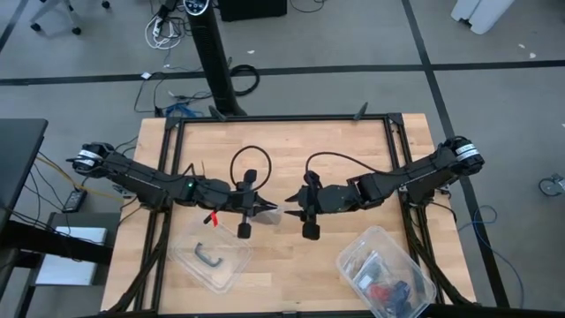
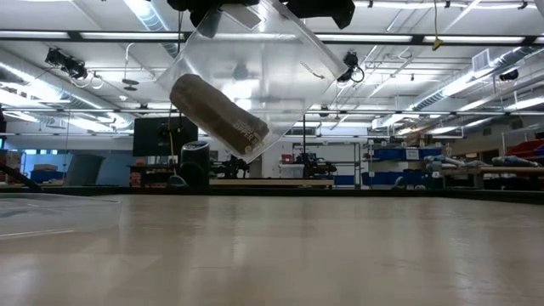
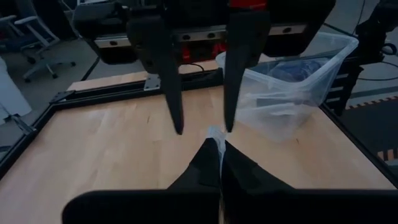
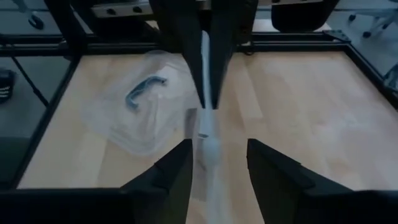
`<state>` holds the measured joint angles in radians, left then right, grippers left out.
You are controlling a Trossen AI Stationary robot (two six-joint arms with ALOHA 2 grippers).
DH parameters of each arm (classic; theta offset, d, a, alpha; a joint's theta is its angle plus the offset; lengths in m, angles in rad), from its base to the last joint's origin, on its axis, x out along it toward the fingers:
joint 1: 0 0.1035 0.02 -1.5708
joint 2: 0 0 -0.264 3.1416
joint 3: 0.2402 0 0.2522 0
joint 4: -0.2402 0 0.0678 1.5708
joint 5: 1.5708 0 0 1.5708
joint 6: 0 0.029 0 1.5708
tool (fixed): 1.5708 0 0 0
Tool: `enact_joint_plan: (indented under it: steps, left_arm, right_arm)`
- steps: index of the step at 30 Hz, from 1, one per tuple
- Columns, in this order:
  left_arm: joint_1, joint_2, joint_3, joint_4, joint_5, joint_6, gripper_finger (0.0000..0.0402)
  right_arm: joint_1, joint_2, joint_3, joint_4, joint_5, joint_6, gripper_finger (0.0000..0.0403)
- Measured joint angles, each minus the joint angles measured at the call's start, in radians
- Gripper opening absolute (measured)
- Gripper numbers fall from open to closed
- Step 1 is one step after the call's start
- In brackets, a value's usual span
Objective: Roll bandage
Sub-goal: Close the transparent zip bag
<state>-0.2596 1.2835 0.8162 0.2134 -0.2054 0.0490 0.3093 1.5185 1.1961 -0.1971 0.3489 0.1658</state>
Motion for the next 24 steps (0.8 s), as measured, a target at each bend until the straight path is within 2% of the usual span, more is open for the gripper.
enact_joint_plan:
  steps: [7,17,24]
  left_arm:
    - [0.0,0.0,0.0,0.002,-0.006,0.0,0.0]
    - [0.003,0.0,0.0,-0.004,-0.007,-0.001,0.0]
    - [0.003,0.001,0.0,0.001,-0.043,0.006,0.0]
  right_arm:
    - [-0.014,0.018,0.0,0.025,-0.068,0.017,0.0124]
    - [-0.024,0.034,0.0,0.045,-0.086,-0.012,0.0021]
    - [-0.019,0.034,0.002,0.003,-0.074,0.015,0.0026]
